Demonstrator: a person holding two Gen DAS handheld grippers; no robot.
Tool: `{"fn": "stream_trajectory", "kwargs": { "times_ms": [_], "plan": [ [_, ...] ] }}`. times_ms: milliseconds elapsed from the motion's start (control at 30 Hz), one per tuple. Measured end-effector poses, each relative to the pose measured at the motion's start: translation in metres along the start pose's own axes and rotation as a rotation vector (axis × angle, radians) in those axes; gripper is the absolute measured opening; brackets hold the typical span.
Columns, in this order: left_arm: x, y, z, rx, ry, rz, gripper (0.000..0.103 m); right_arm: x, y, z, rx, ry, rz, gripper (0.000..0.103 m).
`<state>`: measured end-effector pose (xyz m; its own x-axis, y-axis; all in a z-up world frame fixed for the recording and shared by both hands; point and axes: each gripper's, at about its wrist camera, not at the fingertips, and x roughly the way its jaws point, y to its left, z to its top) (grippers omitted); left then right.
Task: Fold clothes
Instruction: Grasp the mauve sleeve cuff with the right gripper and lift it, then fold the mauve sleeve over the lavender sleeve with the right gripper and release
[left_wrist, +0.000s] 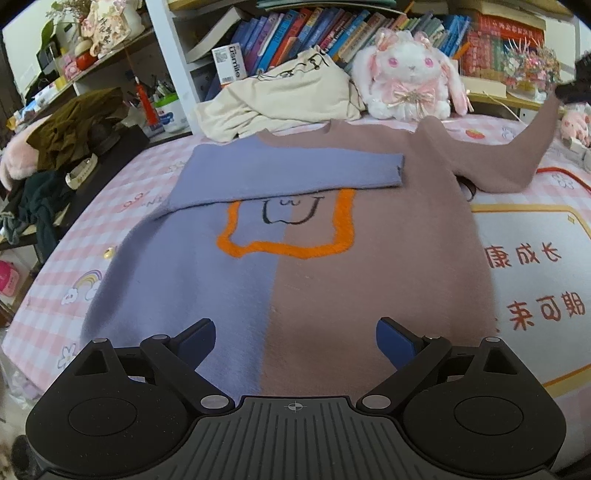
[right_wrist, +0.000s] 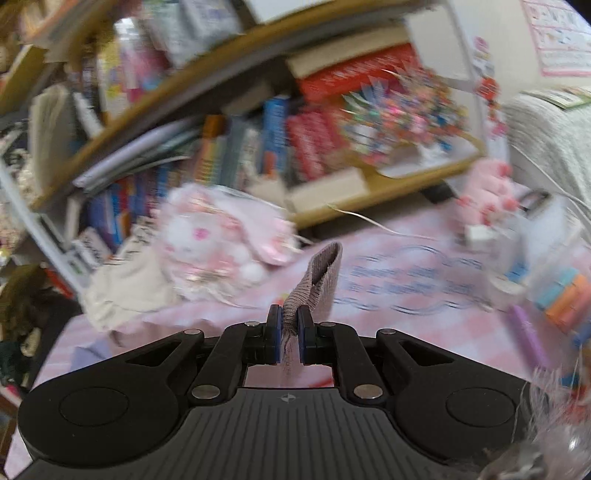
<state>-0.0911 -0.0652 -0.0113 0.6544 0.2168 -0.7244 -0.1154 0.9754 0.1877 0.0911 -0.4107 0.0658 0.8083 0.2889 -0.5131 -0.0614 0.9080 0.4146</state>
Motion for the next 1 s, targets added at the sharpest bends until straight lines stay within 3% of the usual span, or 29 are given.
{"fn": "stream_trajectory", "kwargs": {
  "times_ms": [300,633,833,1000],
  "plan": [
    [0.004,0.051,0.013,0.054,-0.082,-0.033,0.096,0.013,0.109,0.012,-0.075,-0.062,0.11,0.009],
    [0.017,0.117,0.019,0.093,-0.136,-0.092,0.101,0.055,0.233,0.001,-0.135,-0.063,0.188,0.009],
    [0.026,0.152,0.016,0.128,-0.147,-0.109,0.101,0.094,0.299,-0.021,-0.164,-0.016,0.238,0.009],
    [0.033,0.177,0.011,0.124,-0.136,-0.116,0.101,0.119,0.322,-0.048,-0.179,0.059,0.232,0.009]
  ]
}}
